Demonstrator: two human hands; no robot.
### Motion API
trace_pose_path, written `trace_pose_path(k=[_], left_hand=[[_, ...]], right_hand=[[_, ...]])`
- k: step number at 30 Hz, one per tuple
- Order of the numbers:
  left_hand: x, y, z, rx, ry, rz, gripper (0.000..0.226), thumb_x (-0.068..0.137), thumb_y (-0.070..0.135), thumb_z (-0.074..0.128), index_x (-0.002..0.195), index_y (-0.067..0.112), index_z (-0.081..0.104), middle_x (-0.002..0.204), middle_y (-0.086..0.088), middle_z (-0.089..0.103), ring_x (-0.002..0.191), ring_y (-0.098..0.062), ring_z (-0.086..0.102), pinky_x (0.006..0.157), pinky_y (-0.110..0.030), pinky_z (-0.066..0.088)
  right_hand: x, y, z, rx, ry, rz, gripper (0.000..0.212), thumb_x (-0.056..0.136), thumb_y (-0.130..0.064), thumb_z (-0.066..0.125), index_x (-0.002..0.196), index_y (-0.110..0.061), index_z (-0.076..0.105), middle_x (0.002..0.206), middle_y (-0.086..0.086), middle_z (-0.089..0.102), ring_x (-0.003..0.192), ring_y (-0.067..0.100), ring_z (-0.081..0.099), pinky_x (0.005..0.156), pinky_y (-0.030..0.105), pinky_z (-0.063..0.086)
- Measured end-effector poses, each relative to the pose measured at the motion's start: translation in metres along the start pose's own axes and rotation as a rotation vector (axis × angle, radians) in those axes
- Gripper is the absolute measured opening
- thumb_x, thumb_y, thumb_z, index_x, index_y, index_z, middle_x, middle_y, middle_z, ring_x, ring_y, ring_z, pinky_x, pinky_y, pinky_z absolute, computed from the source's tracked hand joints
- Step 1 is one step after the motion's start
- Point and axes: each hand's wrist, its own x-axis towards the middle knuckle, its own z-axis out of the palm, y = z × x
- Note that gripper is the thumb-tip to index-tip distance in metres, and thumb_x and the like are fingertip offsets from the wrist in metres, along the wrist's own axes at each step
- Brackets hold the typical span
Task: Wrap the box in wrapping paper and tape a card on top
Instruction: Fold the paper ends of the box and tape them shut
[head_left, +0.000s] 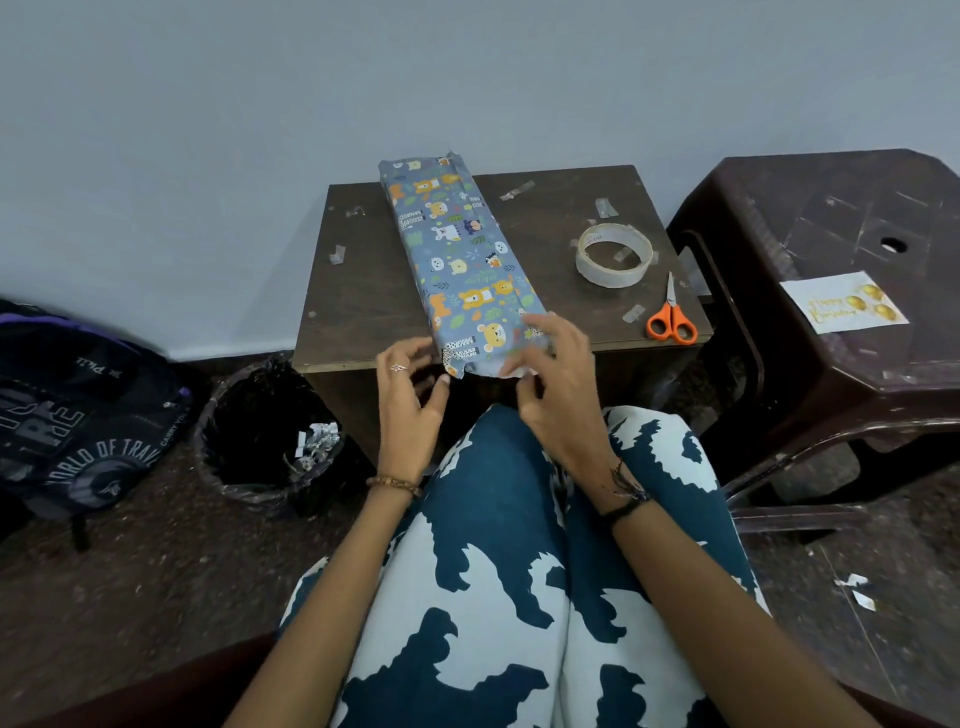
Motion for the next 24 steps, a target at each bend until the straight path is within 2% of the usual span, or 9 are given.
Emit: trace_pose_path(k=[2,3,7,10,12,14,18,21,24], left_hand=[[-0.003,0.003,0.006,0.015,0.011,-0.167,0.037,0.080,0.007,0.069,0.108,0.014,0.046,0.113,-0.010,0.048,0.097,-0.018,0.055,0.073,-0.010,0.044],[-0.004,0.003,0.009,0.039,-0.008,-0.225,0.041,0.078,0.015,0.073,0.107,0.015,0.045,0.110,-0.010,0.051,0.095,-0.018,0.055,0.071,-0.012,0.044],[0.000,0.004,0.017,0.175,-0.042,-0.332,0.050,0.073,0.039,0.075,0.104,0.016,0.044,0.102,-0.005,0.057,0.089,-0.015,0.056,0.071,-0.023,0.045],[0.008,0.007,0.025,0.217,-0.005,-0.395,0.046,0.076,0.045,0.070,0.097,0.015,0.042,0.093,-0.002,0.058,0.085,-0.021,0.061,0.078,-0.041,0.052],[0.012,0.012,0.030,0.161,0.011,-0.432,0.041,0.079,0.041,0.067,0.093,0.014,0.040,0.086,0.001,0.057,0.082,-0.021,0.060,0.078,-0.046,0.053],[0.014,0.016,0.035,0.153,0.035,-0.439,0.039,0.080,0.038,0.066,0.093,0.014,0.038,0.085,0.000,0.057,0.081,-0.023,0.062,0.077,-0.046,0.054],[0.012,0.014,0.036,0.205,0.054,-0.403,0.028,0.083,0.021,0.061,0.093,0.013,0.036,0.085,0.000,0.055,0.080,-0.029,0.063,0.075,-0.046,0.054],[0.010,0.011,0.033,0.227,0.103,-0.348,0.020,0.085,0.015,0.054,0.091,0.015,0.035,0.092,-0.007,0.057,0.080,-0.032,0.063,0.074,-0.046,0.053],[0.008,0.015,0.030,0.298,0.112,-0.271,0.010,0.089,0.013,0.043,0.088,0.014,0.033,0.088,-0.011,0.054,0.076,-0.034,0.061,0.069,-0.042,0.050]], right_hand=[[0.002,0.001,-0.007,0.157,0.120,0.221,0.019,0.078,0.005,0.055,0.094,-0.006,0.056,0.113,0.006,0.048,0.105,0.014,0.049,0.093,0.036,0.045],[0.003,0.001,-0.010,0.205,0.135,0.321,0.025,0.079,0.002,0.059,0.101,-0.006,0.052,0.111,0.005,0.047,0.100,0.011,0.050,0.090,0.033,0.046],[0.005,0.006,-0.004,0.292,-0.020,0.527,0.054,0.079,-0.014,0.071,0.123,-0.013,0.039,0.116,0.001,0.051,0.099,0.008,0.051,0.083,0.018,0.045],[0.007,0.004,0.002,0.286,-0.029,0.539,0.048,0.080,-0.026,0.070,0.118,-0.019,0.041,0.112,-0.003,0.049,0.095,0.009,0.054,0.081,0.026,0.048],[0.010,0.003,0.004,0.235,-0.014,0.545,0.041,0.083,-0.032,0.067,0.114,-0.020,0.044,0.110,-0.003,0.050,0.092,0.010,0.055,0.078,0.030,0.048],[0.013,0.004,0.005,0.156,-0.001,0.527,0.036,0.085,-0.033,0.064,0.113,-0.017,0.047,0.109,-0.002,0.052,0.090,0.014,0.056,0.076,0.033,0.048],[0.015,0.007,0.005,0.054,-0.020,0.451,0.027,0.088,-0.019,0.058,0.113,-0.012,0.051,0.107,0.003,0.056,0.088,0.021,0.057,0.075,0.038,0.047],[0.014,0.007,0.007,-0.011,-0.029,0.372,0.027,0.088,-0.009,0.051,0.116,-0.008,0.053,0.108,0.008,0.060,0.089,0.027,0.057,0.075,0.039,0.046],[0.013,0.006,0.009,-0.017,-0.010,0.359,0.029,0.089,-0.005,0.047,0.117,-0.006,0.054,0.107,0.010,0.062,0.089,0.030,0.057,0.074,0.040,0.046]])
